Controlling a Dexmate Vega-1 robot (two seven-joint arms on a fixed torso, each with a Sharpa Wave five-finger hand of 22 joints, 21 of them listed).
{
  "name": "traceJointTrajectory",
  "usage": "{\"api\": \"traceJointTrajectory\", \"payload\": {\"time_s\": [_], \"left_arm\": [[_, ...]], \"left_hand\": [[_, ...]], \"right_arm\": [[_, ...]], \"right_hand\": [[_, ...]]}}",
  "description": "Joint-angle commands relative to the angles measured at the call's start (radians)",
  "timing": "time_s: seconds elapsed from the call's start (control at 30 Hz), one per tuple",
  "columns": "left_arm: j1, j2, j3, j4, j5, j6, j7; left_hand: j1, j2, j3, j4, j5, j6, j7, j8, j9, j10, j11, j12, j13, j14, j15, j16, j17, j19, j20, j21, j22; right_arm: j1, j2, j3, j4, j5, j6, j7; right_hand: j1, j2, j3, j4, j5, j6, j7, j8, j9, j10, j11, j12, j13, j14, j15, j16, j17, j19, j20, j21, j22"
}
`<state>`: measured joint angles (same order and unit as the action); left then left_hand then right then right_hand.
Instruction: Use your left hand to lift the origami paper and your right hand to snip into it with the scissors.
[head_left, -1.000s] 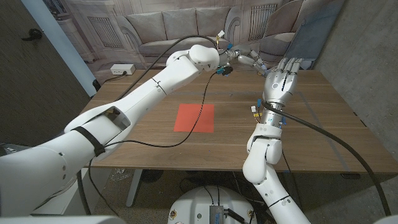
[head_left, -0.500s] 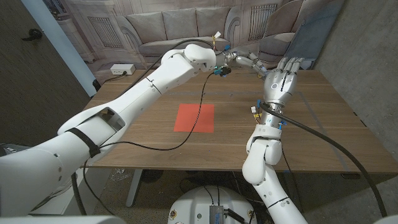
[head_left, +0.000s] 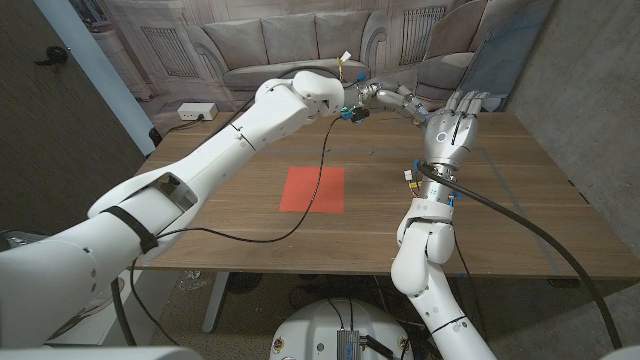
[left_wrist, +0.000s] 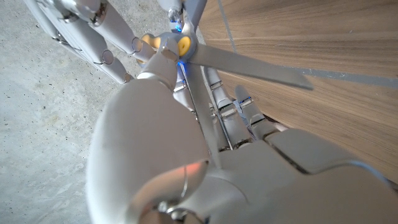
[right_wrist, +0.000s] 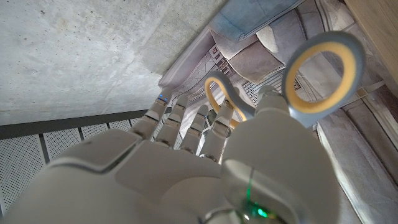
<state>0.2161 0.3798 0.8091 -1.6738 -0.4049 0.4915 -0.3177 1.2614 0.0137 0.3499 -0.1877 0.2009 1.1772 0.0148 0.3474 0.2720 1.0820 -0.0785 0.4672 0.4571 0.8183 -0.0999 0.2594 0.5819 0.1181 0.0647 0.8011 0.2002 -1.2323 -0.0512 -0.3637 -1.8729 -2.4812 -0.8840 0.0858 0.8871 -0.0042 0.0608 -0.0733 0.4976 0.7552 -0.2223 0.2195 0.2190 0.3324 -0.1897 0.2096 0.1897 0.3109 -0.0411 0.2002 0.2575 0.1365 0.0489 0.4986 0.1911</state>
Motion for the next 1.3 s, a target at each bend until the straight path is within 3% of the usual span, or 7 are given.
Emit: {"api": "traceJointTrajectory", "payload": {"time_s": [0.03, 0.17, 0.33, 0.6, 0.87, 1.07, 1.3], "left_arm": [[-0.019, 0.005, 0.02, 0.016, -0.013, -0.005, 0.004], [-0.022, 0.005, 0.036, 0.027, 0.024, -0.042, 0.014], [-0.029, -0.004, 0.045, 0.052, 0.048, -0.07, 0.012], [-0.043, -0.025, 0.059, 0.094, 0.075, -0.098, -0.004], [-0.055, -0.054, 0.064, 0.137, 0.093, -0.119, -0.006], [-0.061, -0.084, 0.046, 0.181, 0.047, -0.092, -0.037], [-0.068, -0.088, 0.041, 0.197, 0.049, -0.097, -0.034]], "left_hand": [[0.017, 0.016, 0.046, 0.038, 0.005, 0.019, 0.023, 0.003, 0.003, 0.076, -0.067, 0.003, 0.006, 0.008, -0.131, -0.002, 0.007, 0.006, 0.004, 0.009, 0.001], [0.017, 0.016, 0.047, 0.038, 0.005, 0.021, 0.024, 0.003, 0.002, 0.074, -0.069, 0.003, 0.007, 0.008, -0.131, -0.003, 0.007, 0.006, 0.004, 0.01, 0.001], [0.016, 0.016, 0.047, 0.039, 0.005, 0.019, 0.022, 0.002, 0.002, 0.075, -0.07, 0.001, 0.005, 0.006, -0.131, -0.003, 0.01, 0.004, 0.004, 0.011, 0.001], [0.017, 0.016, 0.047, 0.038, 0.004, 0.017, 0.023, 0.001, 0.003, 0.069, -0.074, 0.0, 0.007, 0.002, -0.131, -0.004, 0.014, 0.002, 0.008, 0.012, 0.001], [0.018, 0.02, 0.047, 0.039, 0.002, 0.012, 0.023, -0.001, 0.005, 0.066, -0.067, -0.001, 0.009, -0.002, -0.132, -0.004, 0.021, -0.001, 0.01, 0.014, 0.001], [0.02, 0.02, 0.047, 0.038, 0.0, 0.011, 0.023, -0.002, 0.005, 0.064, -0.07, -0.001, 0.01, -0.001, -0.134, -0.004, 0.024, -0.002, 0.009, 0.016, 0.001], [0.02, 0.019, 0.047, 0.038, -0.001, 0.014, 0.026, -0.001, 0.005, 0.07, -0.071, -0.001, 0.009, -0.001, -0.131, -0.005, 0.025, -0.002, 0.009, 0.018, 0.001]], "right_arm": [[0.017, -0.019, -0.002, 0.033, 0.026, -0.026, -0.027], [0.006, 0.004, 0.007, 0.008, -0.025, -0.014, 0.016], [-0.033, 0.066, 0.02, -0.082, -0.163, 0.085, 0.171], [-0.086, 0.037, 0.004, -0.29, -0.258, 0.345, 0.455], [-0.018, -0.035, -0.021, -0.44, -0.188, 0.623, 0.85], [0.015, -0.154, -0.058, -0.316, -0.257, 0.451, 0.786], [0.037, -0.205, -0.054, -0.265, -0.195, 0.394, 0.751]], "right_hand": [[0.049, 0.032, 0.008, -0.02, 0.013, 0.143, -0.001, 0.056, 0.009, 0.067, -0.02, 0.027, 0.001, 0.053, -0.16, 0.017, -0.004, 0.03, -0.024, 0.0, 0.003], [0.025, 0.018, -0.023, -0.009, 0.013, 0.022, 0.0, -0.009, -0.01, 0.058, -0.018, 0.014, 0.001, 0.033, -0.154, 0.005, -0.001, 0.035, -0.025, -0.005, 0.004], [0.027, 0.111, 0.007, 0.012, 0.01, -0.027, -0.001, -0.024, -0.012, 0.014, -0.015, -0.004, 0.001, 0.009, -0.147, 0.001, 0.005, 0.04, -0.032, -0.004, 0.007], [-0.031, 0.121, -0.017, 0.043, -0.017, -0.182, 0.001, -0.045, -0.016, -0.073, 0.012, -0.018, 0.002, -0.064, -0.11, -0.01, 0.004, 0.019, -0.021, -0.018, 0.005], [-0.12, 0.14, -0.041, 0.087, -0.052, -0.438, 0.062, -0.047, -0.021, -0.273, 0.135, -0.026, 0.001, -0.217, 0.01, -0.018, -0.017, -0.029, 0.018, -0.047, 0.005], [-0.148, 0.128, -0.056, 0.099, -0.059, -0.482, 0.07, -0.045, -0.021, -0.279, 0.135, -0.017, 0.001, -0.227, 0.018, -0.013, -0.021, -0.038, 0.026, -0.053, 0.005], [-0.092, 0.086, -0.055, 0.048, -0.05, -0.463, 0.042, -0.023, -0.021, -0.254, 0.105, 0.0, 0.001, -0.197, -0.01, -0.003, -0.037, -0.013, 0.006, -0.051, 0.002]]}}
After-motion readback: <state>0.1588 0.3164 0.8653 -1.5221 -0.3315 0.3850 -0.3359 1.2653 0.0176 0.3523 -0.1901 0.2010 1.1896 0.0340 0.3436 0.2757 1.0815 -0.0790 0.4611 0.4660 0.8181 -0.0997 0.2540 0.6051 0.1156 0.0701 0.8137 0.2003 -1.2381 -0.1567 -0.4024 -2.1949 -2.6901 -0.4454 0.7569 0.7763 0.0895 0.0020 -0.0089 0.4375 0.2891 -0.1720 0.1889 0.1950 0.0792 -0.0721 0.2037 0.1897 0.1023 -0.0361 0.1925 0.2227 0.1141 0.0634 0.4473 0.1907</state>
